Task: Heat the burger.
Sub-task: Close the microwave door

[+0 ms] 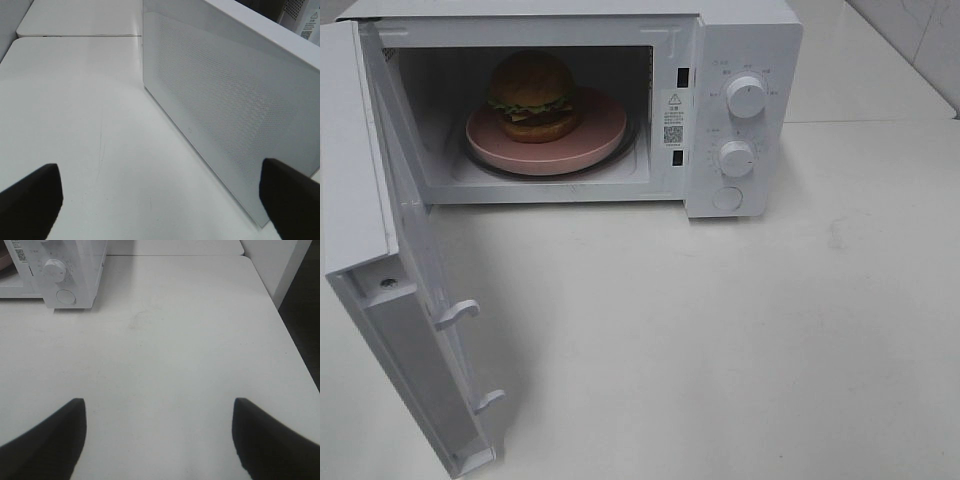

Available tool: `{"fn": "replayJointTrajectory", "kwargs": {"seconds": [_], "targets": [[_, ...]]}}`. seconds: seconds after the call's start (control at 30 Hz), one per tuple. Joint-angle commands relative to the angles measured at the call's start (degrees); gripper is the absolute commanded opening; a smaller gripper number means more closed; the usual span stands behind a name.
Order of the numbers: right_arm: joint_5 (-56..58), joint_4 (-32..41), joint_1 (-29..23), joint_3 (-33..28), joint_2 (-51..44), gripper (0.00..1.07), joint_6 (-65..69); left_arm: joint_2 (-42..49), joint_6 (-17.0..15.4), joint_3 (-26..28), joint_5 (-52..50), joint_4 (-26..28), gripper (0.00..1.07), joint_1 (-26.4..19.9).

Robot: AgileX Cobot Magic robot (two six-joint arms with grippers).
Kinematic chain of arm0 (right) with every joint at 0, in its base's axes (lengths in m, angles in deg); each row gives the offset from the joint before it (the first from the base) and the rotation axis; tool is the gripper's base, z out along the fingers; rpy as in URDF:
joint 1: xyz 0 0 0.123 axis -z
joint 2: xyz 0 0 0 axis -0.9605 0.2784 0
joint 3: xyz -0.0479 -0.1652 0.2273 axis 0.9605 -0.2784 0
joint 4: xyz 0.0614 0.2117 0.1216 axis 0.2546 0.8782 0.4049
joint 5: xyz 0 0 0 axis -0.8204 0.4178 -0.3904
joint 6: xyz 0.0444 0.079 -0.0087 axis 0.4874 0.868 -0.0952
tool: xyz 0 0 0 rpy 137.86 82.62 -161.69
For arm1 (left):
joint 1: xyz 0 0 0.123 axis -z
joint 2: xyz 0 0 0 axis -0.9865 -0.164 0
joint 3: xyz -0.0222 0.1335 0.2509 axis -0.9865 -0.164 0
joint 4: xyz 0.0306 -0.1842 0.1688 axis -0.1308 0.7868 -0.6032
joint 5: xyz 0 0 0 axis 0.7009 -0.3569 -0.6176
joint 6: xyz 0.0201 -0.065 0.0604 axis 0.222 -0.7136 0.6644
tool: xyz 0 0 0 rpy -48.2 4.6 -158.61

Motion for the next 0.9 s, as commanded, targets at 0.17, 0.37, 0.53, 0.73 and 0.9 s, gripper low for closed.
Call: {"fn": "replayJointTrajectory", "kwargs": {"seconds": [0.17,0.37,0.53,0.73,0.9], "targets": [[0.17,0.06,0.34,-0.06,-1.49,0.76,-0.17,1.09,-0.11,-0.11,-0.57,0.52,1.0,0.23],[0.17,0.06,0.34,-0.06,-1.49,0.76,-0.17,1.09,-0.11,-0.11,-0.57,0.52,1.0,0.23],[0.17,0.06,0.34,-0.06,-1.49,0.76,-0.17,1.09,-0.11,-0.11,-0.57,0.52,1.0,0.23],[0.17,0.06,0.34,-0.06,-1.49,0.76,-0.11,1.09,-0.11,-0.11,-0.57,0.52,1.0,0.23],[0.17,0.06,0.34,-0.06,-1.49,0.76,-0.11,1.09,-0.11,-0.11,-0.57,0.52,1.0,0.23]]}}
